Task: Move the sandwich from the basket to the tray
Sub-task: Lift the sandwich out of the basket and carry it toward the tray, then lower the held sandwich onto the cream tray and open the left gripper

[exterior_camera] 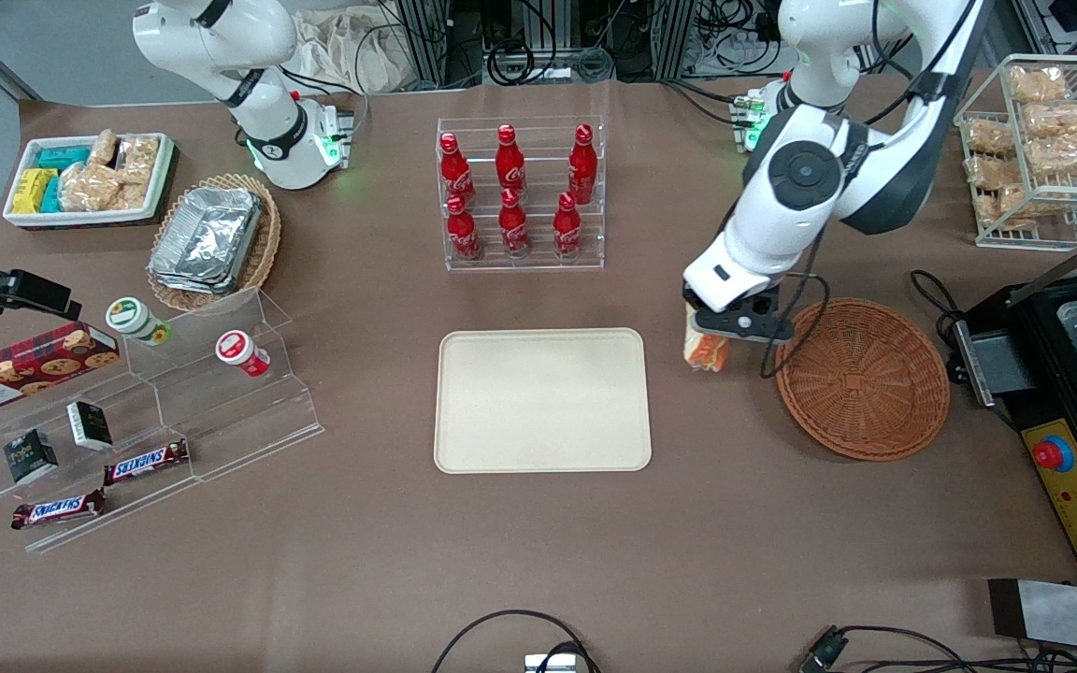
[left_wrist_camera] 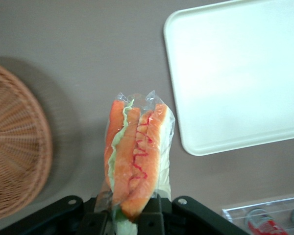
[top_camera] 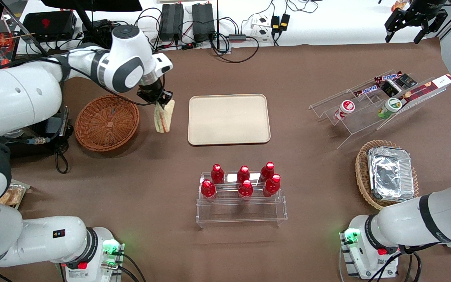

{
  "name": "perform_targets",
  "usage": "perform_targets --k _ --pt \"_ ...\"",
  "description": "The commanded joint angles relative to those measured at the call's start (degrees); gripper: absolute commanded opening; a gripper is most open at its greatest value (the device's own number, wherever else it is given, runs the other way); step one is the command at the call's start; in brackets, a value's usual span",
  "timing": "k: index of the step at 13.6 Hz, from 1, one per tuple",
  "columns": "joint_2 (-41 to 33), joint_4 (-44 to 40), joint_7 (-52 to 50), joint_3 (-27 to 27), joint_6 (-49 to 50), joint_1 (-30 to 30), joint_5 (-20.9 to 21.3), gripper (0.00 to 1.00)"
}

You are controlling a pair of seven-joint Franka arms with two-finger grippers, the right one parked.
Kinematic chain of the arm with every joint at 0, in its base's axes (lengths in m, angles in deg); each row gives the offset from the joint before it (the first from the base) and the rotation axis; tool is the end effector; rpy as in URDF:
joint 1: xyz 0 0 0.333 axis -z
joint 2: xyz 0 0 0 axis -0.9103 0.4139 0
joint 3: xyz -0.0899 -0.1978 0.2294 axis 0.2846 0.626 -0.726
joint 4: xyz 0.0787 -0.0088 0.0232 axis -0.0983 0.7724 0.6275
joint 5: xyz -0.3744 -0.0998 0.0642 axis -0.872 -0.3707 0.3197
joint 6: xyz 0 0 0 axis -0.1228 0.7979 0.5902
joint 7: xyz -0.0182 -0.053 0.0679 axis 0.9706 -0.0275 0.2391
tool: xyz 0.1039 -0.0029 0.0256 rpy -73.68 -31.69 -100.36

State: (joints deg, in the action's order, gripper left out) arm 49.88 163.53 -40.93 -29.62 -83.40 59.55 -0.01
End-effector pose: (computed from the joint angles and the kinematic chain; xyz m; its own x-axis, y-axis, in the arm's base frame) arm 0.4897 -0.2769 0.3852 0.9829 -0.1839 -0.0106 -0.1836 -0.9828 0.0214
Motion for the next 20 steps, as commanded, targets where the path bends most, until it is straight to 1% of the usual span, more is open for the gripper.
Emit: perform_targets --k 1,2,6,8,9,13,16,20 --pt "6.6 -5.7 -5.3 1.1 1.8 2.5 4.1 0.15" --pt "8.7 -7.7 -7.3 1.1 1.8 3.4 4.9 0.15" --pt "19.1 -18.7 -14.6 1.0 8.3 8.1 11.5 0.14" --pt "23.0 -22.1 -18.1 0.9 8.8 10.4 14.7 0.14" --pt "24.4 -23.1 -19.0 0.9 8.8 10.9 15.9 0.14" --pt "29.4 -26.7 -19.1 0.3 9.4 12.9 16.3 0.14" --pt "31.8 -27.0 -20.4 0.4 9.2 13.9 19.0 0.15" --pt "36.1 -29.9 -24.1 0.3 9.2 15.6 23.3 0.15"
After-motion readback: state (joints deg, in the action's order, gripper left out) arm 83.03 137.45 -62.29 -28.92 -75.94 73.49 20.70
